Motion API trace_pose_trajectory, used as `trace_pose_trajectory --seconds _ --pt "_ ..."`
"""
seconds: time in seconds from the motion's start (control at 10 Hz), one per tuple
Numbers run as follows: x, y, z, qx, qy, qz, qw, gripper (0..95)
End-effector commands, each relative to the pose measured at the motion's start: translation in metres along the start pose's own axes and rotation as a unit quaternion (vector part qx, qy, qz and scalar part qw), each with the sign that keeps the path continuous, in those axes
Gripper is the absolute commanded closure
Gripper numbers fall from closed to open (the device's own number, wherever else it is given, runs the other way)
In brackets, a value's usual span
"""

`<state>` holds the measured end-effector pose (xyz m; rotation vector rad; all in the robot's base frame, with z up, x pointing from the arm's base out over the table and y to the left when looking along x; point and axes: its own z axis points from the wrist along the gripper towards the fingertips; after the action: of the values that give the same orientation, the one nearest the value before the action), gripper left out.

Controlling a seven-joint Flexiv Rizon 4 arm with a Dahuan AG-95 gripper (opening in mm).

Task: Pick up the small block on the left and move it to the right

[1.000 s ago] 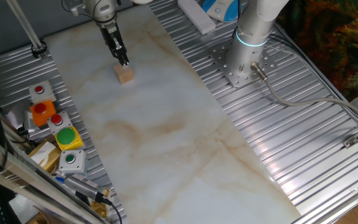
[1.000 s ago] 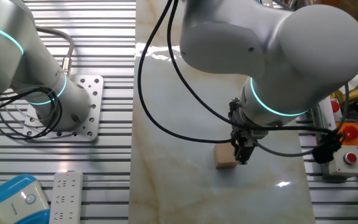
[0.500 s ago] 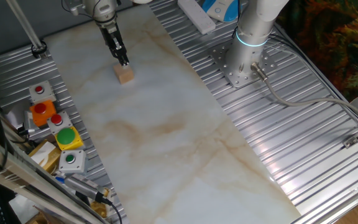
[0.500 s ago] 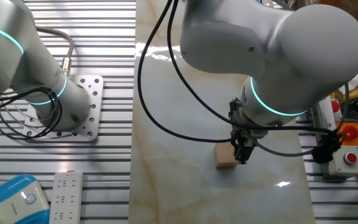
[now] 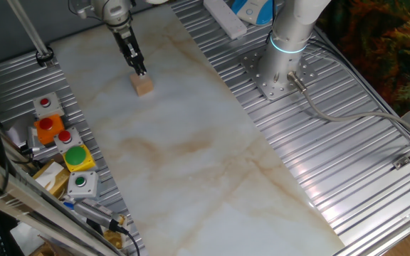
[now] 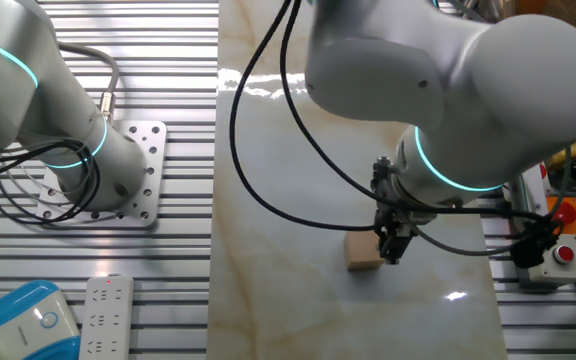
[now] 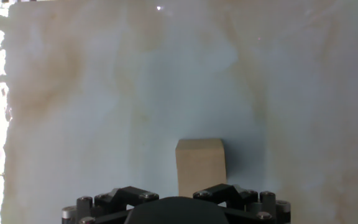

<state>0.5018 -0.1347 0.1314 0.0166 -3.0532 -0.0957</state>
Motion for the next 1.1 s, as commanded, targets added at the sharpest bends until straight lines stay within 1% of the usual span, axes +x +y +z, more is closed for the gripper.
trace_pose_trajectory --seconds 0.1,0.3,0.4,0.6,0.7,0.8,1.1 --pt "-0.011 -0.012 0.026 0.014 0.003 -0.008 0.9999 0.0" --pt "-0.017 -0.018 0.04 0.018 0.003 -0.01 0.9998 0.0" --pt "-0.019 -0.02 0.045 0.015 0.003 -0.012 0.9998 0.0" --pt "-0.021 -0.019 0.047 0.013 0.003 -0.014 0.9998 0.0" --pt "-0.027 -0.018 0.054 0.012 0.005 -0.015 0.9998 0.0" --pt "-0.03 -0.016 0.06 0.01 0.006 -0.015 0.9998 0.0" --pt "-0.03 -0.017 0.078 0.008 0.005 -0.014 0.9999 0.0"
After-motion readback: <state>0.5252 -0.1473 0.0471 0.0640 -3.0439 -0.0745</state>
